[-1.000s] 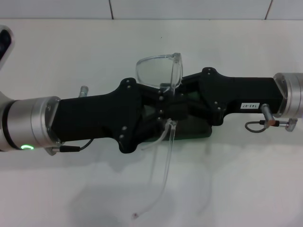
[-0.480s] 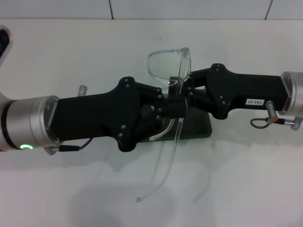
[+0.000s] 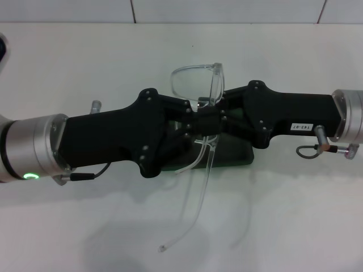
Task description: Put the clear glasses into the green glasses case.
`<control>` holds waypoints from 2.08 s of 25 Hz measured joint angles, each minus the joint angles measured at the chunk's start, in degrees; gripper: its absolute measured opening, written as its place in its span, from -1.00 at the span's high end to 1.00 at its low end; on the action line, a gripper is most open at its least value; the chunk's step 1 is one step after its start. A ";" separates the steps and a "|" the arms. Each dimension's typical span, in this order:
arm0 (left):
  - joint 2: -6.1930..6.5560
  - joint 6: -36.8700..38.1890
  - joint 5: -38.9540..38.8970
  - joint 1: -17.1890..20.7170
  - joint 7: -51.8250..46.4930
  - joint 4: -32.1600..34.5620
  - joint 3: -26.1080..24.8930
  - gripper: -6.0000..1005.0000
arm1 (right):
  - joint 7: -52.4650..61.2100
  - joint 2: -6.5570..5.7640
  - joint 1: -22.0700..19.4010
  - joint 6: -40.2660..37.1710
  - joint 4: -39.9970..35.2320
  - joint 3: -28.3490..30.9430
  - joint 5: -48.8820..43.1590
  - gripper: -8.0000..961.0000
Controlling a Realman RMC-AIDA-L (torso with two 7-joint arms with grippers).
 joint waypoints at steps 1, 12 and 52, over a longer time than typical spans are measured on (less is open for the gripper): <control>0.00 -0.17 -0.01 -0.03 0.18 -0.31 -0.02 0.86 | 0.00 0.00 0.00 0.00 0.00 0.00 0.00 0.78; -0.03 -1.53 -0.02 -0.41 0.72 -1.26 -0.01 0.87 | 0.00 -0.01 0.55 -0.05 0.00 -0.49 0.74 0.78; 0.03 -3.30 -1.69 0.51 2.09 -1.87 -0.06 0.87 | -3.39 -0.30 -0.63 2.83 0.52 0.29 3.21 0.78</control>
